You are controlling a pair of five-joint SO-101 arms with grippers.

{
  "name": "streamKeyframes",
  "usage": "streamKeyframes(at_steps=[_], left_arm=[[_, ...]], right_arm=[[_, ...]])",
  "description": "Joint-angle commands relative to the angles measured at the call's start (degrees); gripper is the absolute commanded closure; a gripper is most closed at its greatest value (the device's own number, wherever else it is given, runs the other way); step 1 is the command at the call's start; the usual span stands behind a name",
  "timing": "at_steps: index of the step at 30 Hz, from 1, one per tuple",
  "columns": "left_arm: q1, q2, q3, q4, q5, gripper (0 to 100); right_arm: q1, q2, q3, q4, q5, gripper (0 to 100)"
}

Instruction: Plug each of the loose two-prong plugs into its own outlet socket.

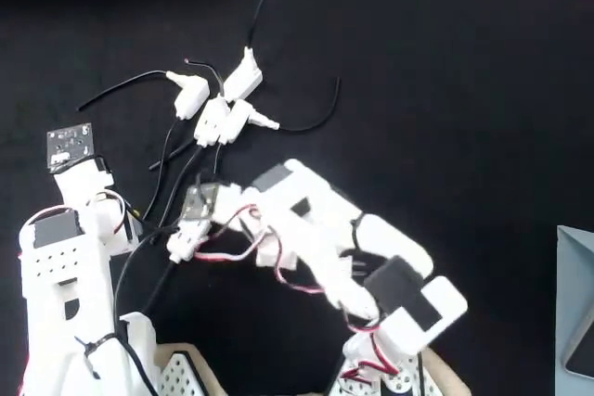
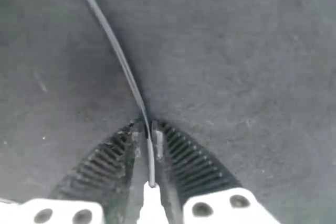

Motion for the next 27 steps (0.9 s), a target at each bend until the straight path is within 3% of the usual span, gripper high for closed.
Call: streamKeyframes(at_steps=[1, 14, 19, 23, 27], left_arm=[[-0.6, -1.1, -0.2, -0.7, 0.0, 83], [-0.6, -1.1, -0.1, -0.7, 0.0, 83], [-0.6, -1.1, -0.1, -0.7, 0.0, 83], [-0.6, -1.1, -0.1, -0.8, 0.0, 83], [-0.4, -1.1, -0.2, -0.8, 0.0, 83]], right_arm=[[5.6, 0.6, -6.6, 1.3, -3.6, 98.6], [21.4, 0.5, -17.8, 1.3, -10.3, 98.4], [23.2, 0.5, -19.3, 1.8, -14.3, 94.9], [23.3, -3.1, -22.8, 13.5, -19.1, 80.2], [23.8, -9.0, -24.8, 22.6, -20.4, 77.9]])
